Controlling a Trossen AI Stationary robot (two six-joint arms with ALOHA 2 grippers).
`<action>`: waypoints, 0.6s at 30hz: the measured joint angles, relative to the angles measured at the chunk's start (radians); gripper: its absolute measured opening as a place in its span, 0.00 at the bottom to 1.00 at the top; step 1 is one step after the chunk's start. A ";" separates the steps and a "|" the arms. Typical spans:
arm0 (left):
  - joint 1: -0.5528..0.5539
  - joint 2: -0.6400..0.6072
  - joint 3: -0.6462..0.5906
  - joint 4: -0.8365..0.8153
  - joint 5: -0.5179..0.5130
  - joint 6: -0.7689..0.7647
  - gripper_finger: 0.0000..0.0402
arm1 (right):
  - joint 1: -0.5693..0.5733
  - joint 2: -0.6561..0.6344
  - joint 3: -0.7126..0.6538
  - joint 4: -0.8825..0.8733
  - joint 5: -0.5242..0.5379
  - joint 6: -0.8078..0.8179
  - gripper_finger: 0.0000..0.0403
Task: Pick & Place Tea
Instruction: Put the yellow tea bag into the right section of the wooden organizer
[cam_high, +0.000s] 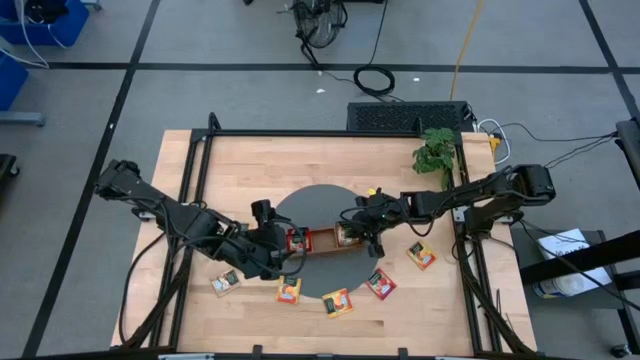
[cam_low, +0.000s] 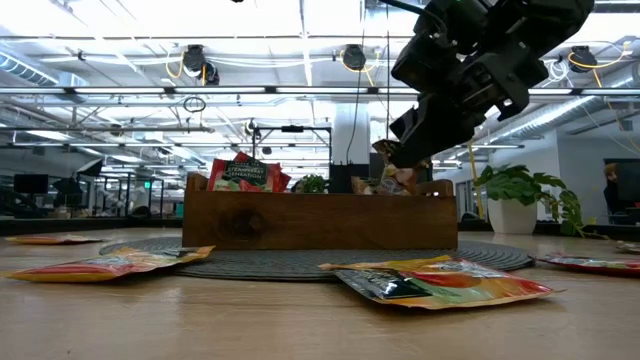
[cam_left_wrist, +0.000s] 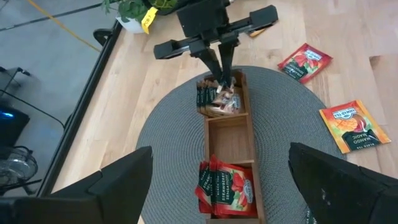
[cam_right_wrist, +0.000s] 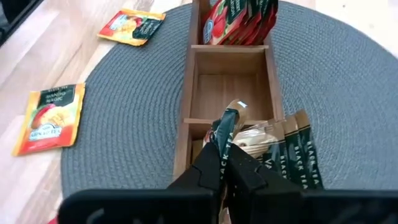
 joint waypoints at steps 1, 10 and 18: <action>0.000 0.000 0.000 0.000 0.000 0.000 0.91 | 0.002 0.000 0.000 0.000 0.000 0.013 0.01; 0.000 0.000 0.000 -0.016 0.000 -0.025 0.91 | 0.005 0.000 0.000 -0.001 0.000 0.060 0.22; 0.000 0.001 0.000 -0.038 0.000 -0.048 0.91 | 0.005 0.000 0.000 0.062 0.004 0.062 0.44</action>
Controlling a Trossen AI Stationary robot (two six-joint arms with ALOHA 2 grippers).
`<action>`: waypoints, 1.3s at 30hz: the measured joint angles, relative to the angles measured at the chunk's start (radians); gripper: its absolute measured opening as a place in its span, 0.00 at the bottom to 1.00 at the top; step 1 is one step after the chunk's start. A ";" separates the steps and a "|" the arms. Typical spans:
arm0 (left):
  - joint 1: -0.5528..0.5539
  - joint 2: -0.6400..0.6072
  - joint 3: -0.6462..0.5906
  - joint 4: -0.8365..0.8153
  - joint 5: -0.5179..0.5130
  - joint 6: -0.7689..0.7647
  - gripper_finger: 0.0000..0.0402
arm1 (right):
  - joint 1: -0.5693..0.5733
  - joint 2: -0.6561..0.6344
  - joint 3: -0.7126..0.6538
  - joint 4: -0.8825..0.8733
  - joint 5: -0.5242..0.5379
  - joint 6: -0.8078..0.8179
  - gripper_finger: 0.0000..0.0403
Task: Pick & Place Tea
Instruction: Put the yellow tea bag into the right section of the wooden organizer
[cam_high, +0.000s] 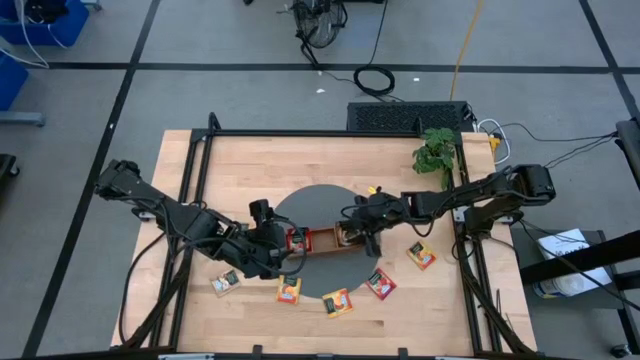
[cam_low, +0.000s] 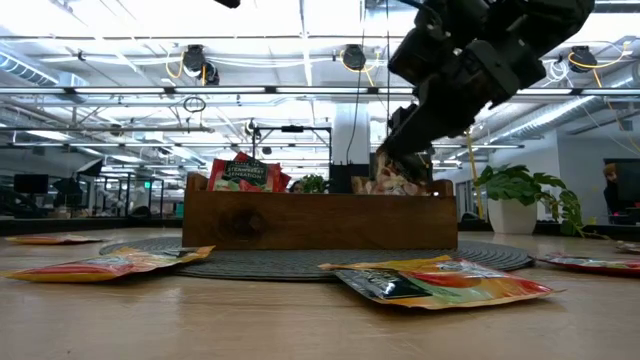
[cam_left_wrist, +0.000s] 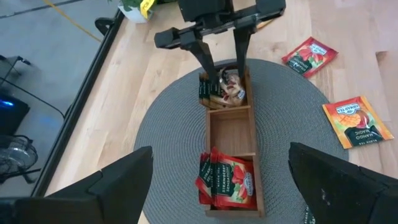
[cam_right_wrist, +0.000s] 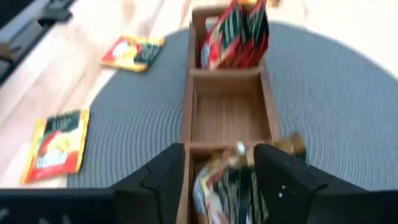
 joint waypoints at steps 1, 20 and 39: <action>0.000 0.000 0.000 0.000 0.000 0.000 0.91 | 0.000 0.000 0.000 0.017 0.000 0.000 0.45; 0.014 0.000 0.000 0.000 -0.001 0.007 0.91 | 0.096 -0.005 0.001 -0.058 0.081 -0.130 0.00; 0.014 0.000 0.000 0.002 -0.001 -0.005 0.91 | 0.048 0.056 0.000 -0.063 0.130 -0.120 0.00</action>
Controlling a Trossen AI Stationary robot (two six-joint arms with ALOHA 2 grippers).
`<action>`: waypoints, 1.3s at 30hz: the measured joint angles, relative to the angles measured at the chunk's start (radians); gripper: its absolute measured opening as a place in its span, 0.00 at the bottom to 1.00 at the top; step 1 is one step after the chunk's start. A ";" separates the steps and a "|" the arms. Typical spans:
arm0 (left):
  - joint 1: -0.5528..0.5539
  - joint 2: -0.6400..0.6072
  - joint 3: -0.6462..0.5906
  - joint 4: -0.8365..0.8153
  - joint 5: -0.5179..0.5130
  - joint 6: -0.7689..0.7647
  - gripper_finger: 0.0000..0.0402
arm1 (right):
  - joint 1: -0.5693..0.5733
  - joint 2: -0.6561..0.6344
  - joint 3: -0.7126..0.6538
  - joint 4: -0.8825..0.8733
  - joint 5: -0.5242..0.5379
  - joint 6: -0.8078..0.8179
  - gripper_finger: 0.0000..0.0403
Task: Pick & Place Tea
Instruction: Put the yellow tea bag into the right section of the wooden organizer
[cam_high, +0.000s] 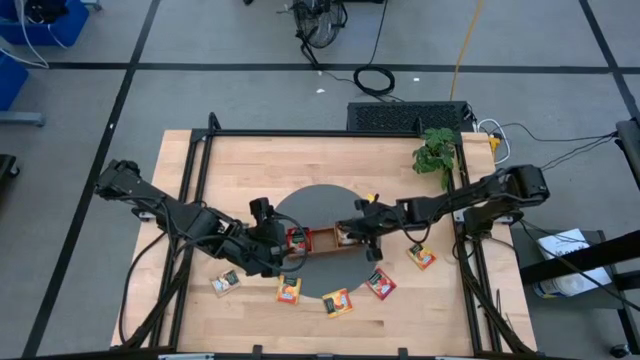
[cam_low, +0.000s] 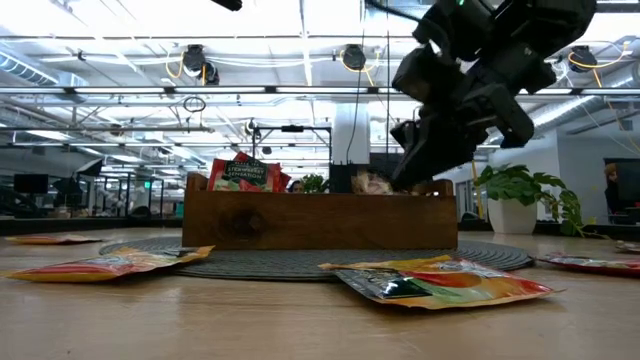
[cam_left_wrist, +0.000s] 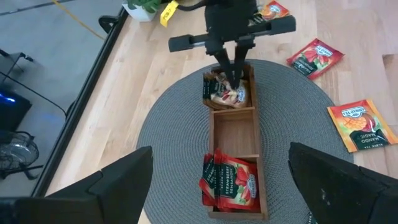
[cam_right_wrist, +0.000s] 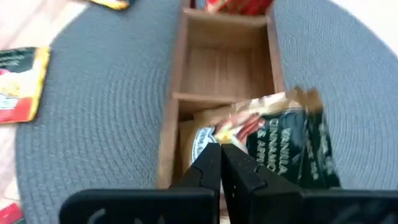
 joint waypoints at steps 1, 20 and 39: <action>0.000 0.000 0.000 0.000 0.000 0.000 0.91 | -0.004 0.004 0.000 -0.002 0.000 0.010 0.00; 0.000 0.000 0.000 -0.056 0.066 -0.187 0.91 | 0.114 -0.264 0.000 0.088 -0.004 0.037 0.00; -0.216 0.001 -0.501 -0.147 0.721 -1.237 0.91 | 0.161 -0.605 -0.314 0.484 -0.024 -0.036 0.00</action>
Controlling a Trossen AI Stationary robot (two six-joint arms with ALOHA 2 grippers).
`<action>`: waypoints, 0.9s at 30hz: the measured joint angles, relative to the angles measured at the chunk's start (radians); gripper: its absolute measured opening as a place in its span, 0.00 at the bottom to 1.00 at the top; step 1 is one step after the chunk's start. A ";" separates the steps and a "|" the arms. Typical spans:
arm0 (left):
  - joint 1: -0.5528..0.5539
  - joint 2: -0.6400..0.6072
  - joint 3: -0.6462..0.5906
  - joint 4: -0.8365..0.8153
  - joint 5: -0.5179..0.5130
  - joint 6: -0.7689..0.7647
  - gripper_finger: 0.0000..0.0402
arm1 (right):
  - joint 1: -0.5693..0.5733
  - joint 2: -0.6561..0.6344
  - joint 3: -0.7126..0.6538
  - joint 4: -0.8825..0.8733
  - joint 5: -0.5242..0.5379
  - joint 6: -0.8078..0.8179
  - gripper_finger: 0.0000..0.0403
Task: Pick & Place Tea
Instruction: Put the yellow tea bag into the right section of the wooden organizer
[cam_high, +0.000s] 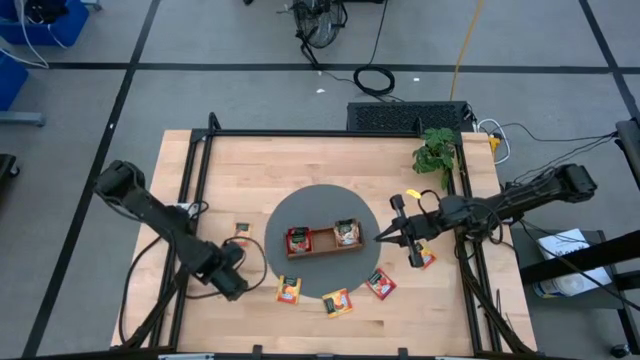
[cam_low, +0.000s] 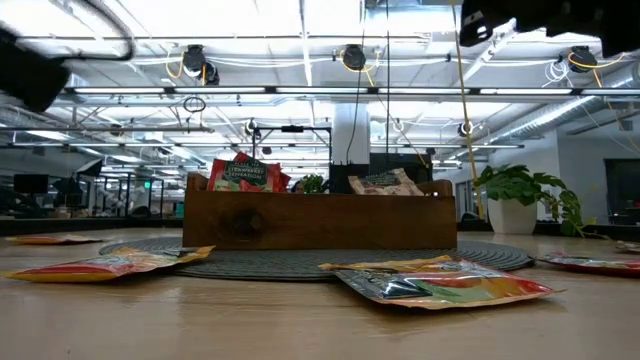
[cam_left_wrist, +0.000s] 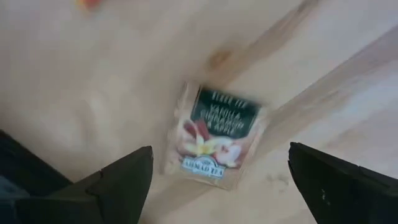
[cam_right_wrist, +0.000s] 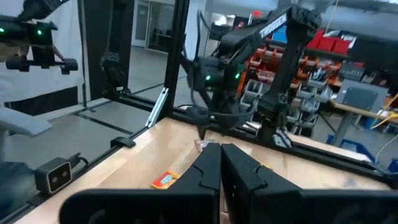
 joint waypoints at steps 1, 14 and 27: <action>-0.015 0.000 -0.023 0.020 0.014 -0.040 0.91 | 0.000 -0.004 -0.014 0.017 0.002 -0.005 0.00; -0.116 -0.003 -0.187 0.258 -0.001 -0.102 0.91 | 0.000 -0.012 -0.025 0.032 0.002 -0.013 0.00; -0.118 -0.003 -0.201 0.246 -0.035 -0.060 0.91 | 0.000 -0.012 -0.025 0.032 0.002 -0.015 0.00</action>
